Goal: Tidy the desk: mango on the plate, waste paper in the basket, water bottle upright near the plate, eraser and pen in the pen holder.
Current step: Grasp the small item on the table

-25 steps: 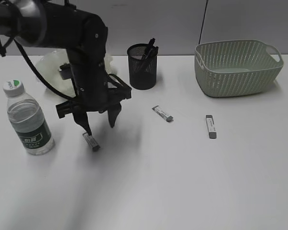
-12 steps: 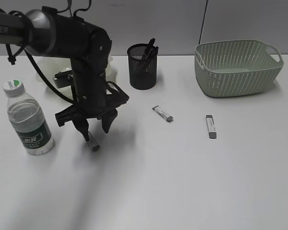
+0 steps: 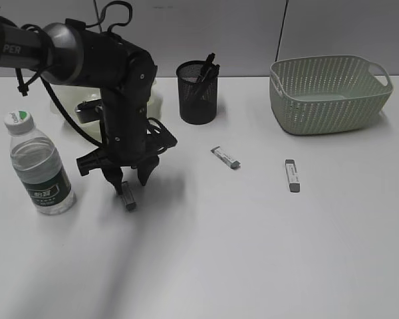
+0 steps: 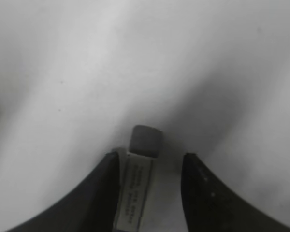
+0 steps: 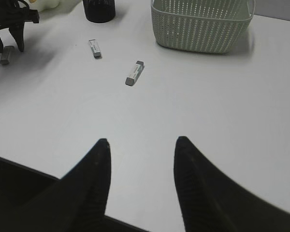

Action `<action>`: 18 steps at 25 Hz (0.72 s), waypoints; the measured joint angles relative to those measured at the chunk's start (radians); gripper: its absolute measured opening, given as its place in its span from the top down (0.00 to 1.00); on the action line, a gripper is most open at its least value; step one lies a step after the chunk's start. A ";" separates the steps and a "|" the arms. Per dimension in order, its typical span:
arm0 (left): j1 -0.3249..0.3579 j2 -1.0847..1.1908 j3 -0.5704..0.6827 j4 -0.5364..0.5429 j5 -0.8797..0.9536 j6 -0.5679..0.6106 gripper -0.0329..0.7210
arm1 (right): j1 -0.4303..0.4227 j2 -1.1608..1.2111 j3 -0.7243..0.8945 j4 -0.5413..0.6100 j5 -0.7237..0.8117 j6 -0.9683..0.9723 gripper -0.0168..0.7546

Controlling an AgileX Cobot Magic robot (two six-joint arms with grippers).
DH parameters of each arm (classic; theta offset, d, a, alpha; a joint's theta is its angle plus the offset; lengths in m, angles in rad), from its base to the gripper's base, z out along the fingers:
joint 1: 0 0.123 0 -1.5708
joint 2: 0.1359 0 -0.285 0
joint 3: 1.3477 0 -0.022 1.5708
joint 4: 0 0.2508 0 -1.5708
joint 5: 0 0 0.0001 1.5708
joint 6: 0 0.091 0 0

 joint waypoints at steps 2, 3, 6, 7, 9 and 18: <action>0.000 0.004 0.000 -0.001 -0.005 0.000 0.57 | 0.000 0.000 0.000 0.000 0.000 0.001 0.53; 0.000 0.008 0.000 -0.002 -0.006 0.000 0.60 | 0.000 0.000 0.000 0.000 0.000 0.001 0.53; 0.000 0.015 0.000 -0.003 -0.010 0.006 0.64 | 0.000 0.000 0.000 0.000 0.000 0.001 0.53; 0.000 0.015 0.000 -0.003 -0.011 0.019 0.65 | 0.000 0.000 0.000 0.000 0.000 0.001 0.53; 0.000 0.017 0.000 -0.005 -0.014 0.045 0.66 | 0.000 0.000 0.000 0.000 0.001 0.001 0.53; 0.000 -0.003 -0.001 0.025 -0.030 0.194 0.77 | 0.000 0.000 0.000 0.000 0.001 0.001 0.53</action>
